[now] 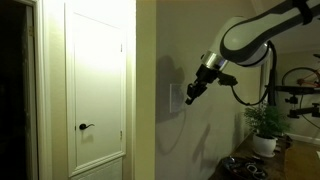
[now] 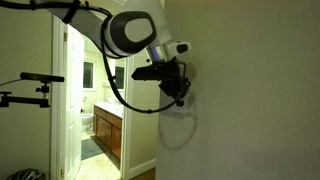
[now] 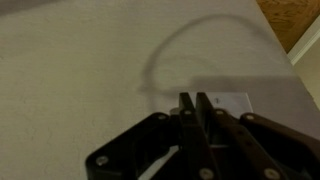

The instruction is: Switch on the light and then switch it off again

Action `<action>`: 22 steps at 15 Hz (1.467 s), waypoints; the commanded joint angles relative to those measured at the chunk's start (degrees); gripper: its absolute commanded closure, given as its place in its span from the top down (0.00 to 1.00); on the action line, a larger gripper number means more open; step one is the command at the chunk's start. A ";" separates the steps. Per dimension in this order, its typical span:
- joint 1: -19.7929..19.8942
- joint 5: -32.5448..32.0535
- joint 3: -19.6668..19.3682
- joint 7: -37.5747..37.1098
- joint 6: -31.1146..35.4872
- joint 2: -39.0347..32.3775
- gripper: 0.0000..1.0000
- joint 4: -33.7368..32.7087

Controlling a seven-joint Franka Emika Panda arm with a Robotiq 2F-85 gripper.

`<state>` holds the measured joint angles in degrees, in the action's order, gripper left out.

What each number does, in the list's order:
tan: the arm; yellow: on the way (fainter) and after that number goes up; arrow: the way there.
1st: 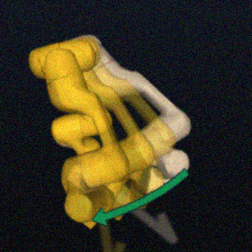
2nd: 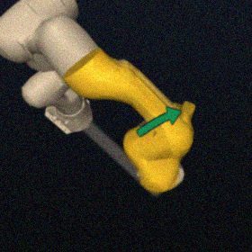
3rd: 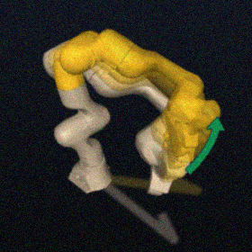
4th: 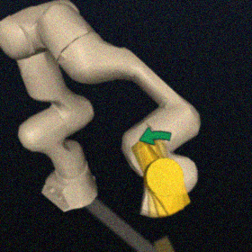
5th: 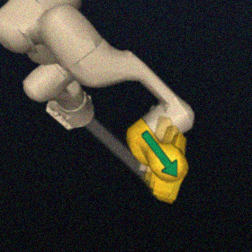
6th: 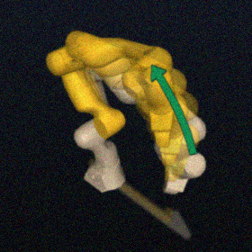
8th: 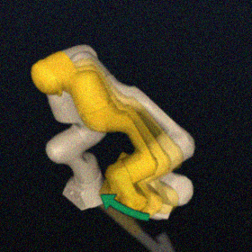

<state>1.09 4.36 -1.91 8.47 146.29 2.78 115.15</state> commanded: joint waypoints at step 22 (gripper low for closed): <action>-0.39 4.02 1.00 -3.66 3.45 -3.43 0.04 -3.58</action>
<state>0.73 7.26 -0.92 5.48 149.18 0.65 113.28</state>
